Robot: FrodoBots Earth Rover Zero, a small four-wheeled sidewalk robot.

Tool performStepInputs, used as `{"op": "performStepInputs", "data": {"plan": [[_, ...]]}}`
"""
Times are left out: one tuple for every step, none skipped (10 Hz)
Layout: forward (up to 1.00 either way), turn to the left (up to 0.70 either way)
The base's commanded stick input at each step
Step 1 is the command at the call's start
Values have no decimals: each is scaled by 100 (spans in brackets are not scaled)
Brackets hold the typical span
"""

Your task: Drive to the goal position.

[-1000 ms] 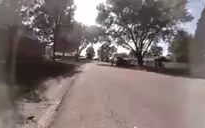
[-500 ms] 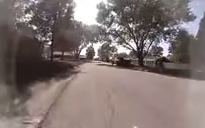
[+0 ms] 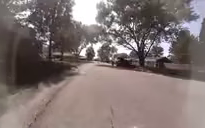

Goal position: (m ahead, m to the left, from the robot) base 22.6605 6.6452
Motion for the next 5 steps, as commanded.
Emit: {"op": "performStepInputs", "data": {"plan": [[100,0],[100,0],[100,0],[100,0],[100,0]]}}
